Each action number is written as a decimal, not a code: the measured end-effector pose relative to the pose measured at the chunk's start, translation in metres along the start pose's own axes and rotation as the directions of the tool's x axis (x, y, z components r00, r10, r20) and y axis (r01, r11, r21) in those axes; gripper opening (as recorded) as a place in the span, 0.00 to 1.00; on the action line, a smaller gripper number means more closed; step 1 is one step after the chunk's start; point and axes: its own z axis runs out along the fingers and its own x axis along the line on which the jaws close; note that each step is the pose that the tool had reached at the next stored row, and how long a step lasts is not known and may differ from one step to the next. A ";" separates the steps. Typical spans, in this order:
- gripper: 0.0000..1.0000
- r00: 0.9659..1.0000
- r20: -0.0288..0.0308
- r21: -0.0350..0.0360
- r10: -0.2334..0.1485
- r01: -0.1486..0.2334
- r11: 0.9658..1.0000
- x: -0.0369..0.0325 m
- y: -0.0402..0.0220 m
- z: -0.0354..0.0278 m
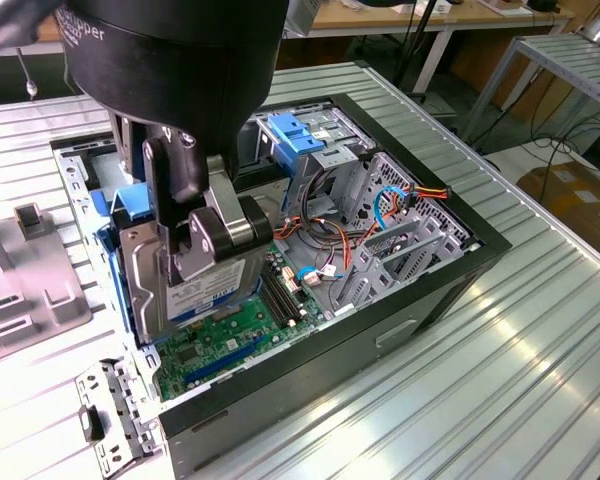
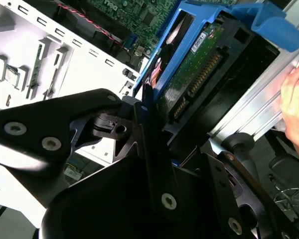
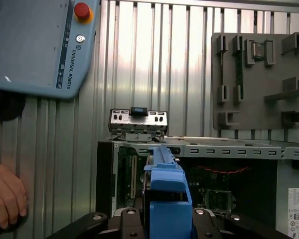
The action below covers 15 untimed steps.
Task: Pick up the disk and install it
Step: 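Pick up the disk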
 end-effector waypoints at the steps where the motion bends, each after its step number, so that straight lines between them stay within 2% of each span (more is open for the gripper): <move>1: 0.36 1.000 0.000 0.000 0.000 0.000 1.000 0.0000 -0.0005 0.0000; 15: 0.36 1.000 0.000 0.000 0.000 0.000 1.000 0.0002 -0.0081 -0.0001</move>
